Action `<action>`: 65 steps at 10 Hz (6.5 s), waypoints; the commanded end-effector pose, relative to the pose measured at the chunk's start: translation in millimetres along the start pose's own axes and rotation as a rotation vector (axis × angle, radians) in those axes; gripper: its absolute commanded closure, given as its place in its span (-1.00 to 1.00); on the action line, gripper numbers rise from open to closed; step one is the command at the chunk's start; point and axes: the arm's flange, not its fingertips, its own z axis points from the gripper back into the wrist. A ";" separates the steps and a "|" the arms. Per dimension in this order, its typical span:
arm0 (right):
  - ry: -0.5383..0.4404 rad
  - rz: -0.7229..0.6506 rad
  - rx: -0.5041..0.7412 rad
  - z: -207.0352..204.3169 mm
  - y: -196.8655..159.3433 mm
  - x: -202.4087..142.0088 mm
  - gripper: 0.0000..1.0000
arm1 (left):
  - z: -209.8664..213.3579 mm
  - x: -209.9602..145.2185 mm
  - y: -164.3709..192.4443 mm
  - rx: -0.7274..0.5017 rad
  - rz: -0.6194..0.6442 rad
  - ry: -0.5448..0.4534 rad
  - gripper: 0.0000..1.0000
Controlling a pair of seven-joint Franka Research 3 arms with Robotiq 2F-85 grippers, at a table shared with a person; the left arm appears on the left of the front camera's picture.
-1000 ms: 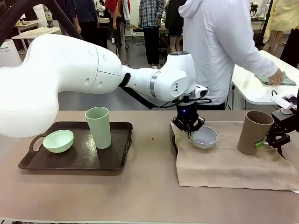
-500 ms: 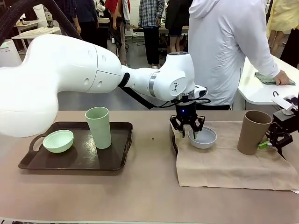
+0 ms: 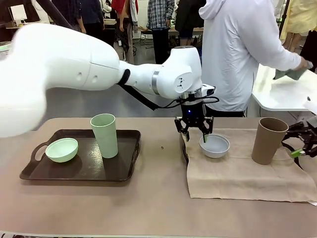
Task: Set up a tray with a mat and arrange the tableware.
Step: Place the Picnic Bowl and Reusable plastic cup back onto the Handle tray in front of the human's position, then pick up the Picnic Bowl and Reusable plastic cup from the Handle tray in front of the human's position and hold them in the air.
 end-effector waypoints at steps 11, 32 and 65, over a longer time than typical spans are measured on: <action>0.441 -0.924 -0.704 97.8 161.9 256.4 -1.00 | 285.1 -309.9 123.4 0.284 0.135 -0.296 -0.41; -0.004 -1.319 0.209 78.1 144.8 243.7 -1.00 | 264.4 -394.4 292.1 -0.355 0.064 -0.409 -0.41; -0.376 -1.405 0.420 67.5 145.0 178.7 -1.00 | 233.7 -363.9 397.7 -1.282 0.235 -0.354 -0.41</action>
